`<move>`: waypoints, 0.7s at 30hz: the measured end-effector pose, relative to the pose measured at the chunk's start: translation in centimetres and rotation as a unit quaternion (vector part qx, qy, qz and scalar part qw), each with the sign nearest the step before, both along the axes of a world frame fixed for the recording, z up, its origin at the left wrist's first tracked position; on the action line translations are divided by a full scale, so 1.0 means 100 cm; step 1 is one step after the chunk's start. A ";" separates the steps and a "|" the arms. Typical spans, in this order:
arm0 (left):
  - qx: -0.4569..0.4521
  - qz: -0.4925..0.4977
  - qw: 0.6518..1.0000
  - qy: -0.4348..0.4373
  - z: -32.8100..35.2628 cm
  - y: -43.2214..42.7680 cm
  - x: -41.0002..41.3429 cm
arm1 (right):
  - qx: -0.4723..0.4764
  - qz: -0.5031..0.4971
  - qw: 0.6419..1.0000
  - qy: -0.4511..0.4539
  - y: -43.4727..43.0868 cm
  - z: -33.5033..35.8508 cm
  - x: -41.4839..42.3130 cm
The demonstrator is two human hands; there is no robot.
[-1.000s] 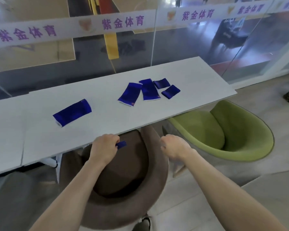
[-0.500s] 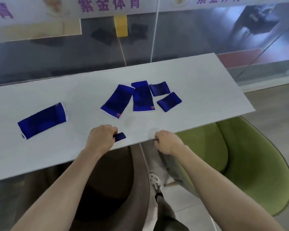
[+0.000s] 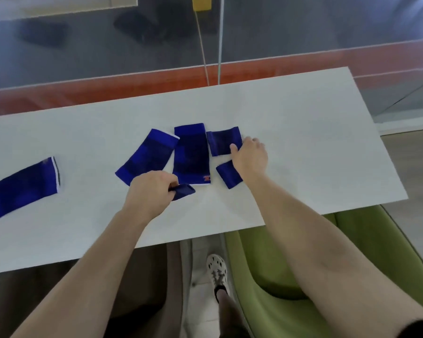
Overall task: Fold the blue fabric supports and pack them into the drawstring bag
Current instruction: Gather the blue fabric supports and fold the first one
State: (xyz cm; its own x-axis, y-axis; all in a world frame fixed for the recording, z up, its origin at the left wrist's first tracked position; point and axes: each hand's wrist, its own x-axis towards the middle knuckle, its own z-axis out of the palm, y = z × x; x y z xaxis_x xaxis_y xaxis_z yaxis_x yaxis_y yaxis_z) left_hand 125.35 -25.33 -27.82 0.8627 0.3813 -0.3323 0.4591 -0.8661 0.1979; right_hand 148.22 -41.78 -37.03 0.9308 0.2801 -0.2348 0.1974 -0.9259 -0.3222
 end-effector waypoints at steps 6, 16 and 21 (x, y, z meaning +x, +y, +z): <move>-0.154 0.082 0.984 0.022 -0.014 -0.004 -0.009 | -0.069 0.007 0.997 0.033 0.011 -0.034 0.032; -0.427 0.295 0.849 -0.104 -0.005 0.012 -0.038 | 0.192 0.115 0.975 0.009 -0.021 0.044 0.019; -0.392 0.274 0.873 -0.093 0.005 0.012 -0.039 | 0.148 0.255 0.932 0.209 -0.041 0.105 -0.031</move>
